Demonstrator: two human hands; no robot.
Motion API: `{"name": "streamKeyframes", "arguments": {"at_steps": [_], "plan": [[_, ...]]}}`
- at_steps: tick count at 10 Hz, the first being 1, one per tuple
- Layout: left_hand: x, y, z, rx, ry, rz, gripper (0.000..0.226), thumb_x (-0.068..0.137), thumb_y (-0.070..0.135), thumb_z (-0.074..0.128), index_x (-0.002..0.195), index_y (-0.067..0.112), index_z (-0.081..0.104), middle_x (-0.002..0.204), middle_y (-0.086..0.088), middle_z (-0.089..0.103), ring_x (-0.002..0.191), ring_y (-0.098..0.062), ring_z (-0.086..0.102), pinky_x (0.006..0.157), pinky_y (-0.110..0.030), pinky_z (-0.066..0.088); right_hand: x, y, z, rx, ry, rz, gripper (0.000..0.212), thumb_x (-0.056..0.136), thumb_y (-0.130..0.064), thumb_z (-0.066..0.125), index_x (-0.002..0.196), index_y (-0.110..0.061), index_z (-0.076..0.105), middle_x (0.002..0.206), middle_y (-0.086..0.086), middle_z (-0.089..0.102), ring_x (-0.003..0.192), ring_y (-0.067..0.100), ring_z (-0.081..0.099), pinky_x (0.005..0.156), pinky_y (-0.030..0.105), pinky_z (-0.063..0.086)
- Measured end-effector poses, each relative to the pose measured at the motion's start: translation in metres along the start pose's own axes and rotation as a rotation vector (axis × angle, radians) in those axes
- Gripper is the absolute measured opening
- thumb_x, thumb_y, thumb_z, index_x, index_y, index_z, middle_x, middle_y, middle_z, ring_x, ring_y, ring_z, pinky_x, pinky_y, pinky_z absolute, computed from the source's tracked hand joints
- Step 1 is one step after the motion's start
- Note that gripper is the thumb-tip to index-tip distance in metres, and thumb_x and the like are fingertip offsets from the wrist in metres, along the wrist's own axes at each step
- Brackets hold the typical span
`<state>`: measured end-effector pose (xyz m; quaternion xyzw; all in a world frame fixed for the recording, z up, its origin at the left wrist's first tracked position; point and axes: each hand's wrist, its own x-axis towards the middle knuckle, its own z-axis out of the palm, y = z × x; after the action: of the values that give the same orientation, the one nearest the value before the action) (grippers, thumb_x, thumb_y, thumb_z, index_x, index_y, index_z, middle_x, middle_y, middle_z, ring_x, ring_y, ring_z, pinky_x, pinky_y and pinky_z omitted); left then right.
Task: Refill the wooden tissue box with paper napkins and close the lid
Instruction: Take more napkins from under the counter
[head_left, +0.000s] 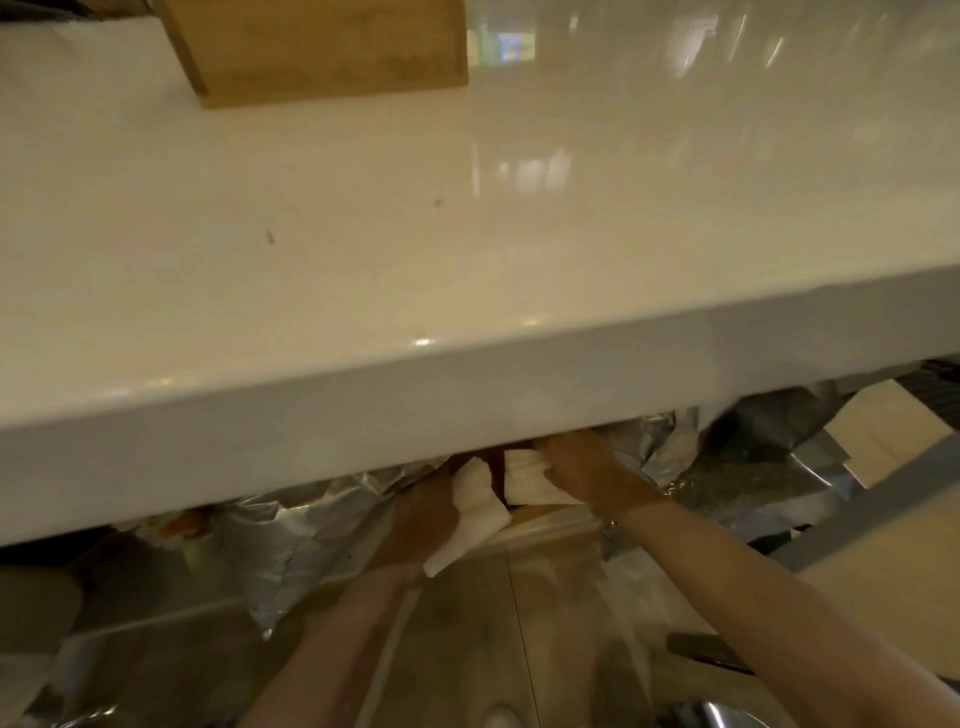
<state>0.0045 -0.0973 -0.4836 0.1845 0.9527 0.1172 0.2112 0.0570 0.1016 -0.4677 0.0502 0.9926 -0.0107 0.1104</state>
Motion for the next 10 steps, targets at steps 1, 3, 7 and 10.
{"name": "streamKeyframes", "arguments": {"at_steps": [1, 3, 7, 10], "plan": [[-0.029, 0.016, -0.013, -0.024, -0.085, -0.014, 0.069, 0.087, 0.043, 0.03, 0.143, 0.005, 0.019, 0.147, -0.019, 0.033, 0.134, -0.028, 0.034, 0.109, -0.033, 0.024, -0.033, -0.003, -0.033, 0.034, 0.006, -0.008, 0.034, 0.091, -0.012, 0.043, 0.124, -0.006, 0.048, 0.126, 0.017, 0.057, 0.117, 0.033, 0.052, 0.1, 0.04, 0.037], [-0.072, 0.027, -0.031, -0.154, -0.196, -0.043, 0.053, 0.095, 0.024, 0.041, 0.142, 0.009, 0.022, 0.15, -0.011, 0.028, 0.137, -0.023, 0.029, 0.107, -0.027, 0.024, -0.077, 0.002, -0.062, 0.18, -0.015, -0.033, 0.035, 0.089, -0.017, 0.048, 0.123, -0.007, 0.052, 0.125, 0.015, 0.057, 0.118, 0.03, 0.048, 0.098, 0.037, 0.037], [-0.219, 0.068, -0.141, -0.021, -0.279, 0.218, 0.037, 0.087, 0.022, 0.056, 0.123, 0.013, 0.054, 0.126, -0.006, 0.057, 0.112, -0.02, 0.054, 0.09, -0.03, 0.043, -0.201, -0.01, -0.174, 0.488, -0.213, -0.133, 0.006, 0.079, -0.019, 0.061, 0.076, -0.025, 0.058, 0.081, -0.003, 0.062, 0.079, 0.017, 0.061, 0.067, 0.028, 0.049], [-0.306, 0.089, -0.248, -0.011, -0.455, 0.342, 0.016, 0.084, 0.021, 0.06, 0.1, 0.019, 0.059, 0.105, 0.003, 0.06, 0.096, -0.013, 0.059, 0.088, -0.024, 0.046, -0.28, -0.021, -0.287, 0.67, -0.264, -0.171, 0.014, 0.079, -0.019, 0.065, 0.092, -0.013, 0.065, 0.086, -0.002, 0.068, 0.069, 0.007, 0.065, 0.055, 0.011, 0.049]]}}
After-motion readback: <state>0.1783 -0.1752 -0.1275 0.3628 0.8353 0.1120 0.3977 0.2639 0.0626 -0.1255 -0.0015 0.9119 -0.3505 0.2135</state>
